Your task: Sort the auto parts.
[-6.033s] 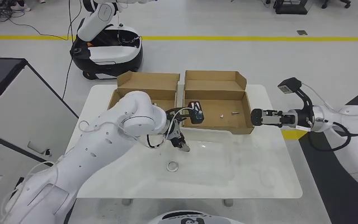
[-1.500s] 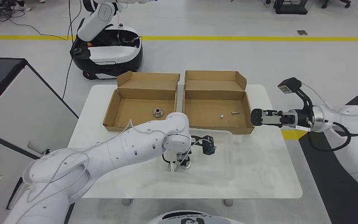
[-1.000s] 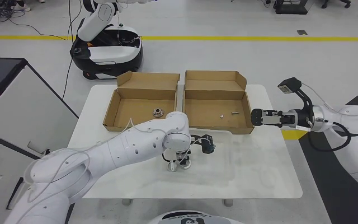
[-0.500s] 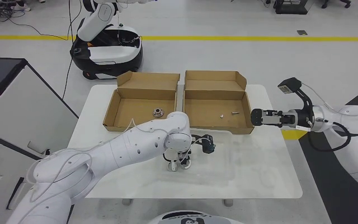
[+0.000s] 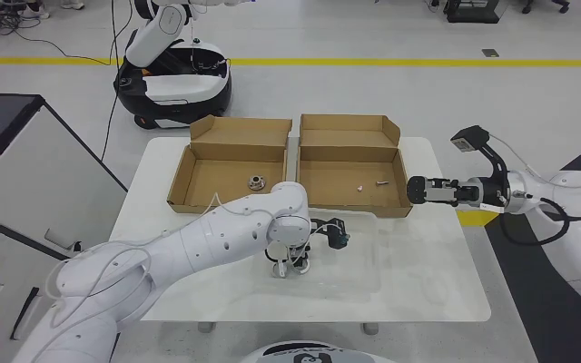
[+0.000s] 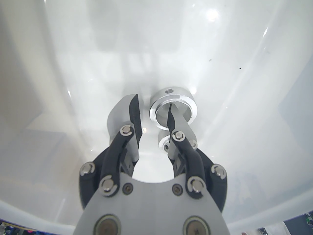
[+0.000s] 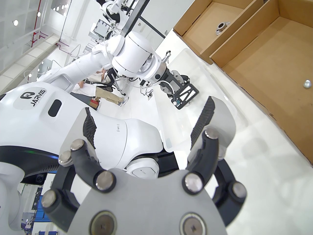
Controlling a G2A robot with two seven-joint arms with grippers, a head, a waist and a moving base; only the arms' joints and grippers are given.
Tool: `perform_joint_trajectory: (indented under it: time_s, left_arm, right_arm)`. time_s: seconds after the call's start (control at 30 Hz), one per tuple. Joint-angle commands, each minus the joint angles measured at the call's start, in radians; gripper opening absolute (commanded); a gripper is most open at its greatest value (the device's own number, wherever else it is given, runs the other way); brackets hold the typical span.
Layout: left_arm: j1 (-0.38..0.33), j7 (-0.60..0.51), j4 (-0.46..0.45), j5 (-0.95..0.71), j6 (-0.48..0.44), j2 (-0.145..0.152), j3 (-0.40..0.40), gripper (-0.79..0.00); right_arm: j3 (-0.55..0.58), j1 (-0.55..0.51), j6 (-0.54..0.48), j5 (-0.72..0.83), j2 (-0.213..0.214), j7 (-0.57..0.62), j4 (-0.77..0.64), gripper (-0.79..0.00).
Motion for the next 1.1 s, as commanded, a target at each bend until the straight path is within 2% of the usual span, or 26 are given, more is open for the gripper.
perform_joint_trajectory:
  time_s: [0.0, 0.2, 0.37, 0.8, 0.97, 1.07]
  left_arm:
    - [-0.002, 0.0, 0.002, -0.001, 0.0, -0.001, 0.0, -0.785]
    - [-0.038, 0.001, -0.01, -0.04, -0.001, 0.003, 0.0, -0.785]
    - [-0.084, -0.017, -0.05, -0.105, 0.017, 0.017, -0.025, -0.785]
    - [-0.189, -0.086, -0.243, -0.182, 0.087, 0.087, -0.136, -0.785]
    - [-0.22, -0.11, -0.316, -0.201, 0.11, 0.115, -0.16, -0.785]
    - [-0.23, -0.118, -0.338, -0.212, 0.118, 0.121, -0.164, -0.785]
  right_arm:
    - [0.0, 0.0, 0.0, 0.0, 0.0, 0.0, 0.0, 0.0]
    - [0.0, 0.0, 0.0, 0.0, 0.0, 0.0, 0.0, 0.0]
    - [0.0, 0.0, 0.0, 0.0, 0.0, 0.0, 0.0, 0.0]
    - [0.0, 0.0, 0.0, 0.0, 0.0, 0.0, 0.0, 0.0]
    - [0.0, 0.0, 0.0, 0.0, 0.0, 0.0, 0.0, 0.0]
    - [0.0, 0.0, 0.0, 0.0, 0.0, 0.0, 0.0, 0.0]
